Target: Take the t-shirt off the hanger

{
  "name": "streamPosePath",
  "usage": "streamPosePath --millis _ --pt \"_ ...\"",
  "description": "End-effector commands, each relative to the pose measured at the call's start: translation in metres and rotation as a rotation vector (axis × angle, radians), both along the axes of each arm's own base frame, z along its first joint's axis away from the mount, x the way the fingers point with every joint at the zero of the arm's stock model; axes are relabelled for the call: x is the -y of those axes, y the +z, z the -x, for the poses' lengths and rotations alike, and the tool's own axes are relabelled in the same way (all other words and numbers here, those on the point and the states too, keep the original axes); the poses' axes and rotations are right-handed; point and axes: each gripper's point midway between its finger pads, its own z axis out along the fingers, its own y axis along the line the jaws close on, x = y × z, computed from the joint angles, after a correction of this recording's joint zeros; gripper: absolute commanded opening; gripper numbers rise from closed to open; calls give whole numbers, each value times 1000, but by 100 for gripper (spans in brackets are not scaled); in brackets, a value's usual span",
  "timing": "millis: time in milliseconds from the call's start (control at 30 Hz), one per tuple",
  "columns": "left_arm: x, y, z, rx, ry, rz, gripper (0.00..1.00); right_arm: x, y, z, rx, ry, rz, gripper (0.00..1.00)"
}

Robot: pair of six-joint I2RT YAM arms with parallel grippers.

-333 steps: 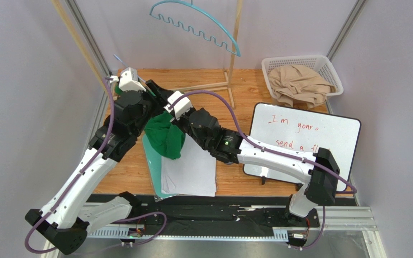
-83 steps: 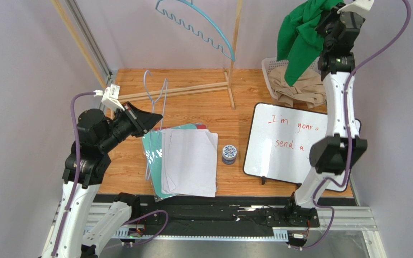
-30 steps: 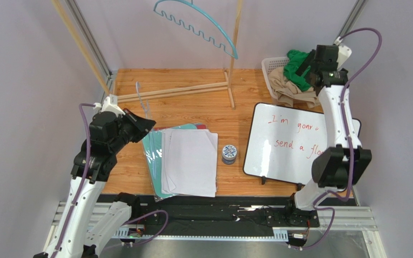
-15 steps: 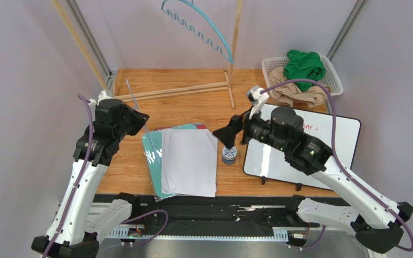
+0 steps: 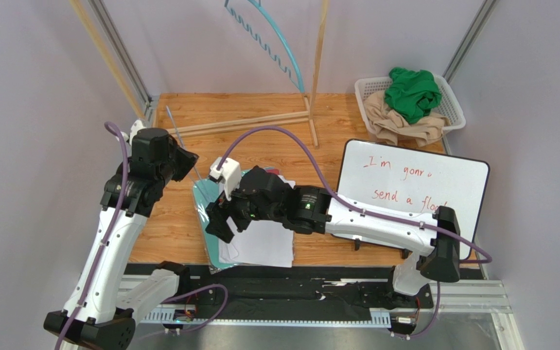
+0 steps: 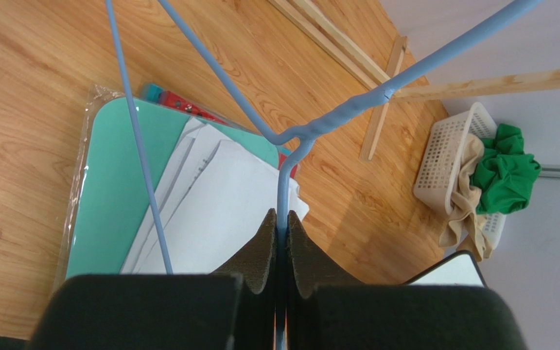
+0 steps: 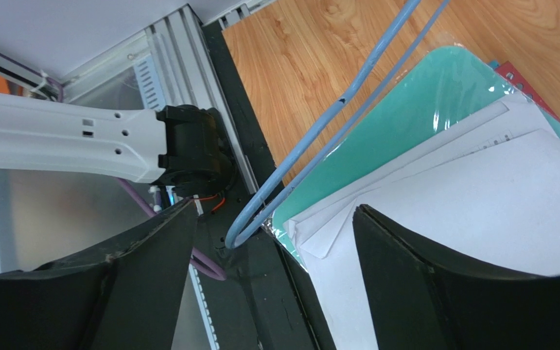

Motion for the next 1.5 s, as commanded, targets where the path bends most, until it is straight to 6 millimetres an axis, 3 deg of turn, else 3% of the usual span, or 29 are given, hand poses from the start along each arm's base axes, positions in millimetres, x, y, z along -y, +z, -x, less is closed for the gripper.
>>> streamPosePath --millis 0,100,533,667,700,767,800,833,933,1100,1300,1467 --pt "-5 8 1 21 18 -7 0 -8 33 -22 101 -108 -42 79" --pt "-3 0 0 -3 15 -1 0 -13 26 -29 112 -137 -18 69" --pt "8 -3 7 13 -10 -5 0 -18 6 -47 141 -228 39 32" --pt "12 6 9 66 -48 -3 0 -12 6 -53 145 -274 47 0" --pt "13 9 9 87 -77 -30 0 -10 4 -54 141 -287 46 0" --pt "15 11 10 121 -110 -41 10 -7 12 -54 138 -298 11 0" --pt "15 11 11 126 -121 -56 16 -4 4 -54 131 -310 18 0" --pt "13 10 12 125 -118 -60 29 -4 8 -54 135 -314 -2 0" --pt "9 11 19 133 -104 -59 52 3 5 -56 138 -335 -14 0" --pt "-1 18 39 157 -83 -65 71 8 3 -54 136 -329 -25 0" --pt "-13 29 75 263 -134 -125 72 11 -5 -63 137 -349 -11 0" --pt "-25 34 109 391 -140 -143 69 20 12 -83 151 -395 -53 0"
